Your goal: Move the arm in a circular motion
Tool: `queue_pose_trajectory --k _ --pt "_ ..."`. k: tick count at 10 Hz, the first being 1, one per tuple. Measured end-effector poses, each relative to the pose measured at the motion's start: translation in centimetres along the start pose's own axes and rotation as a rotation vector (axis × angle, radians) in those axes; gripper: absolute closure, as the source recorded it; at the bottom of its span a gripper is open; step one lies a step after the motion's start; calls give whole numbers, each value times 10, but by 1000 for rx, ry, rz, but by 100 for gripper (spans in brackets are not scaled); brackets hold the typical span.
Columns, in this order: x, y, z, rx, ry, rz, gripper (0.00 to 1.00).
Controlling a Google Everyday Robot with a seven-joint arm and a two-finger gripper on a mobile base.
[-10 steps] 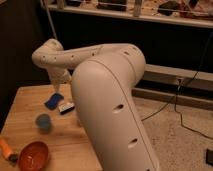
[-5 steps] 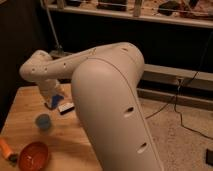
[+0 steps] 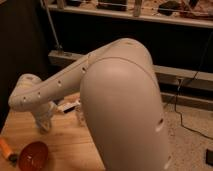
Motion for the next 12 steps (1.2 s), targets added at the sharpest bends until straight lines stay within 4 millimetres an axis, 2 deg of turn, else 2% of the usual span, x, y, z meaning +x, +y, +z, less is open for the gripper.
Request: queue_pose_trajectory --k 1,3,4,5,6,8,9,12 --pt "14 3 -3 9 -9 -2 35" --pt "53 1 -7 10 -25 40 35" --pt "73 -3 -7 3 -23 77 35" --pt "108 -12 -4 -10 -17 145 35" --pt "124 -20 -2 -13 -17 186 35" --pt "167 -48 3 -8 -15 309 35" --pt "181 -61 3 -1 -16 360 35" --pt "234 -118 5 39 -25 573 35"
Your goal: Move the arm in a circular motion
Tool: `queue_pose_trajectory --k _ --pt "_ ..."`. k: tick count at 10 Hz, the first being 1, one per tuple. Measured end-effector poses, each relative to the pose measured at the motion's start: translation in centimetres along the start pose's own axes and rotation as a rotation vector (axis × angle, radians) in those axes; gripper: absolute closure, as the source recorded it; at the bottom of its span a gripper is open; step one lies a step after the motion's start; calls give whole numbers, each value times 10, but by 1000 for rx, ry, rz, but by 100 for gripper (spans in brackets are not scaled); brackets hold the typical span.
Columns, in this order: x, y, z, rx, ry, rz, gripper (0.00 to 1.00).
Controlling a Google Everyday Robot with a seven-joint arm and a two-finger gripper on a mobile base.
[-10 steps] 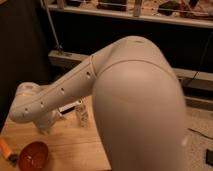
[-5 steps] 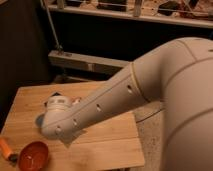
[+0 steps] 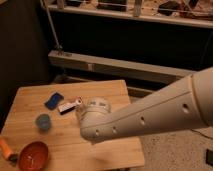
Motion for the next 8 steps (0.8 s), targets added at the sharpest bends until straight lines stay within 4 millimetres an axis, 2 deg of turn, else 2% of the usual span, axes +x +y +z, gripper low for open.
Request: queue_pose_trajectory --k 2,3,5,6,8 --pt "6 -40 4 25 1 109 35" --pt "9 -70 11 41 14 191 35" --pt "-5 -95 19 47 24 253 35" --pt "-24 -111 22 52 27 280 35" --pt "-66 -124 19 49 8 297 35"
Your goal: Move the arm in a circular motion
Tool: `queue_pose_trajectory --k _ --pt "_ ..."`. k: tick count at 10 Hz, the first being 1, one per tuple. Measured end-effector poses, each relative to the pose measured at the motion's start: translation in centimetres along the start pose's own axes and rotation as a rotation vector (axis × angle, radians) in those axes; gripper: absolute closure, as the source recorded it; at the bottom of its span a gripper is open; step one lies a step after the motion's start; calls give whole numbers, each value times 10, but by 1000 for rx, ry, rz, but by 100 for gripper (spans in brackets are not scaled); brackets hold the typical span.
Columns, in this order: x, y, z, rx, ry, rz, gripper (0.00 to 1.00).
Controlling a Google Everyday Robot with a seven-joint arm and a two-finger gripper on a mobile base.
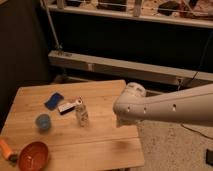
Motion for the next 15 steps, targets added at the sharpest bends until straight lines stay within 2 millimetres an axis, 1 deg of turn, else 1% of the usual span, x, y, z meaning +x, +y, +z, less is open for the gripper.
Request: queue_pose_trajectory --k 1,2,3,5,6,7,8,9,10,12,14,15 --pt "-24 2 -2 0 -5 9 35" --pt "-43 3 -3 3 -8 15 35" --pt "-66 4 -6 9 -10 22 35" --pt "-97 15 -7 17 7 36 35" --pt "-107 24 -7 17 18 41 35" --pt "-120 42 -7 16 35 42 35" --pt "-130 63 -8 9 46 32 35" --pt "-137 95 -9 -2 56 14 35" --pt "-141 121 -10 -9 63 -9 35" --pt "-147 179 -10 -21 73 -71 35" --pt "-150 230 -8 -22 73 -142 35" --pt "-149 249 -7 -23 70 -175 35"
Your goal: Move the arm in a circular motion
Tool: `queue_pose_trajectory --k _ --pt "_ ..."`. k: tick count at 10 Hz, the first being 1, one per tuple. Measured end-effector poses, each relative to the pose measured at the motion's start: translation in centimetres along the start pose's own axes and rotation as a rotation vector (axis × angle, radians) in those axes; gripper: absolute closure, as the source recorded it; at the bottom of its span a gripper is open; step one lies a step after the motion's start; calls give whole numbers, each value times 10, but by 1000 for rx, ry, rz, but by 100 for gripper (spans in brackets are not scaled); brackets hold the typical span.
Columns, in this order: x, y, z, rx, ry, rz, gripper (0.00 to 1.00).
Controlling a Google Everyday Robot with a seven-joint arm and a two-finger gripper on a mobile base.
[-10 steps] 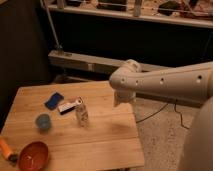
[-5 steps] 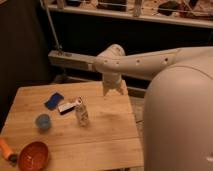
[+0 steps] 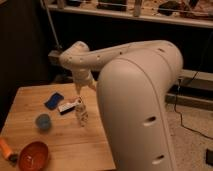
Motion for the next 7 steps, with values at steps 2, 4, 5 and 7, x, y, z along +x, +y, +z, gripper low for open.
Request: queue_pose_trajectory --k 2,4,5,7 --pt "-3 48 2 2 -21 -114 35" --pt "-1 86 -2 -10 -73 -229 35" --pt "1 101 -8 -19 -109 -290 35" --pt "19 127 -19 -46 -157 -384 35"
